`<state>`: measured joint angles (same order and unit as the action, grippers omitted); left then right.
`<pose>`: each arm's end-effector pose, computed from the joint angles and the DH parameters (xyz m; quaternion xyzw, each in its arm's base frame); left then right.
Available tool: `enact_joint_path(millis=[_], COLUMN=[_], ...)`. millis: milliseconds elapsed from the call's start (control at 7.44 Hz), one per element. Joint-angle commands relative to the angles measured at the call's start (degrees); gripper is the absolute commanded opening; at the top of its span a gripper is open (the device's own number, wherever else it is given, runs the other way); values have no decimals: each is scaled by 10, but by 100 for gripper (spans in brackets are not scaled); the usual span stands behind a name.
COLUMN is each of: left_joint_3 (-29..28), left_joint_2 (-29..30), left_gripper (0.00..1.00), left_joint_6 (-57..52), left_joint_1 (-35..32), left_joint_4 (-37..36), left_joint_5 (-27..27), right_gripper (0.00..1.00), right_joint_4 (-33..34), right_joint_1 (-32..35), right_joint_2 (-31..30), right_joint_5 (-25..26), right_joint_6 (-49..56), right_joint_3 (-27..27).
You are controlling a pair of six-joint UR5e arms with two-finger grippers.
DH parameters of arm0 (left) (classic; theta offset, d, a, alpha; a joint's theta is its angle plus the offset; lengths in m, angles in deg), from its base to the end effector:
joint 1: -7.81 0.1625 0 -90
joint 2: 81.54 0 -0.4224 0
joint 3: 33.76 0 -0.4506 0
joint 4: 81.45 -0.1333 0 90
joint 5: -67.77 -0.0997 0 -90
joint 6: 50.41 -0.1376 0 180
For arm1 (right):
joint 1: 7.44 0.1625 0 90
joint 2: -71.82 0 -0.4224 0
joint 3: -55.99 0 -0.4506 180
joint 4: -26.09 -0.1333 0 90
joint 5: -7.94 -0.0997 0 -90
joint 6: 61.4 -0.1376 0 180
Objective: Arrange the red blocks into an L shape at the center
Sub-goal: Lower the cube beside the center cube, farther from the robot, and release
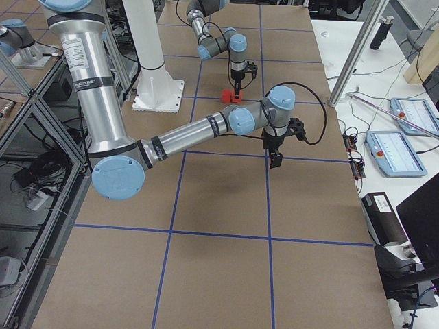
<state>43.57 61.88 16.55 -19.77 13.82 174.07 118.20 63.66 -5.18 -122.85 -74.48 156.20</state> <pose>0.7050 -0.4751 0.1401 0.0475 0.4056 0.0193 0.9126 -0.1661 -0.6192 0.4578 0.0706 -0.3766 -0.1105 0.9170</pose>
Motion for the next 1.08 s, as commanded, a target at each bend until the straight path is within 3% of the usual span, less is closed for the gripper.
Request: enact_joint_path(millis=[0,941], left_joint_3=[0,1], left_joint_2=[-2,-2], left_gripper=[8,17], left_joint_6=[0,1], left_joint_1=[1,1], left_joint_4=[0,-1], left_joint_5=[0,-3], right_gripper=[100,100], right_joint_4=[0,0], right_joint_1=[0,0], right_joint_2=[2,3], right_joint_5=[0,0], right_joint_6=[0,-3], right_joint_3=[0,0])
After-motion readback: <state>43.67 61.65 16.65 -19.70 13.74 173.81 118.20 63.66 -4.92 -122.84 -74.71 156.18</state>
